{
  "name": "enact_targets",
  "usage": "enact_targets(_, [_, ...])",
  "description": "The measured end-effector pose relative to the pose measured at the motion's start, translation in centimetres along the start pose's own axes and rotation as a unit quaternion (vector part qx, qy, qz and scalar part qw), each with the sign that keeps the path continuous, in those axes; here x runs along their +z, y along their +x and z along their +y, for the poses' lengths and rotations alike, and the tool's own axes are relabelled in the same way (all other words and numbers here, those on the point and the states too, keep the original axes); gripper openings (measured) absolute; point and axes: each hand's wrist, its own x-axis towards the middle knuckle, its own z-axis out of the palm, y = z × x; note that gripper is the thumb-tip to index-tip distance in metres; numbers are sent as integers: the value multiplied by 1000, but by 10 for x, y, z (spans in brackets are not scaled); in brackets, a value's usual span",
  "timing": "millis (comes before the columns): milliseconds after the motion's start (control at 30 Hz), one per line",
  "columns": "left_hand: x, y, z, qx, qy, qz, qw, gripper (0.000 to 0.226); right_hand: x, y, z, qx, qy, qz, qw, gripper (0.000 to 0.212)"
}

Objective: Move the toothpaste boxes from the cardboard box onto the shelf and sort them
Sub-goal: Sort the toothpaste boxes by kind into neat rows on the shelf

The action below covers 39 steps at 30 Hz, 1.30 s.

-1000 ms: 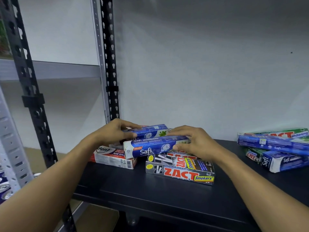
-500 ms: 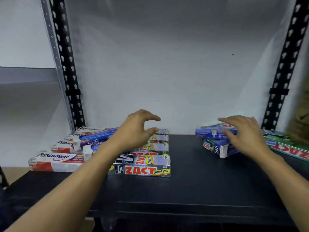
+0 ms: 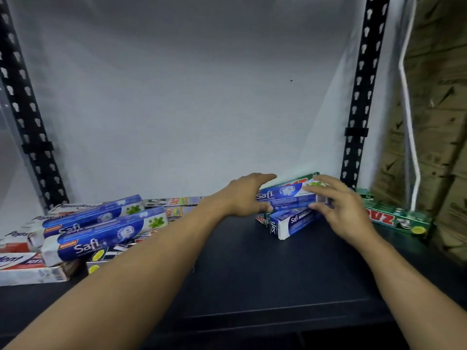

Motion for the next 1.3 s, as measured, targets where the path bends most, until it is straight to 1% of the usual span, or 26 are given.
enact_targets(67, [5, 8, 2, 7, 14, -20, 1000, 81, 1, -1, -4, -20, 17, 17, 1000, 40])
enact_targets(167, [8, 7, 2, 20, -31, -27, 999, 72, 4, -1, -7, -26, 48, 28, 998, 43])
enact_targets(233, [8, 3, -3, 22, -44, -2, 999, 70, 7, -1, -9, 13, 102, 26, 994, 54])
enact_targets(300, [6, -5, -8, 17, -10, 24, 1000, 67, 8, -2, -10, 72, 145, 26, 987, 63])
enact_targets(333, [3, -9, -10, 13, 14, 35, 999, 65, 8, -3, -9, 83, 129, 16, 988, 64])
enact_targets(400, [-5, -17, -15, 1, 49, 51, 997, 61, 8, -6, 0, 83, 47, -56, 994, 64])
enact_targets(467, [-16, -24, -22, -9, 73, 65, 995, 59, 12, -8, 9, 62, -15, -148, 987, 64])
enact_targets(500, [-22, -26, -26, -14, 85, 68, 994, 58, 14, -8, 11, 54, -37, -176, 982, 64])
enact_targets(533, [-27, -30, -30, -18, 94, 68, 993, 58, 15, -8, 13, 47, -57, -187, 980, 62])
enact_targets(667, [-44, -44, -47, -39, 86, 59, 994, 55, 12, -5, 4, 2, -121, -171, 978, 46])
enact_targets(800, [-55, -60, -67, -48, 82, 46, 994, 48, 14, -8, -15, -40, -134, -189, 972, 40])
enact_targets(867, [-60, -70, -76, -52, 89, 39, 994, 48, 17, -9, -20, -37, -122, -203, 971, 39])
enact_targets(933, [-63, -80, -84, -58, 86, 37, 994, 48, 16, -9, -23, -15, -100, -226, 969, 37])
enact_targets(1033, [-69, -94, -97, -66, 81, 38, 994, 49, 15, -9, -24, -6, -86, -250, 964, 40])
enact_targets(1167, [-78, -111, -117, -97, 62, 43, 992, 48, 19, -12, -28, -15, -88, -230, 969, 42])
enact_targets(1300, [-87, -121, -130, -134, 21, 73, 988, 45, 25, -13, -30, -37, -91, -212, 972, 41])
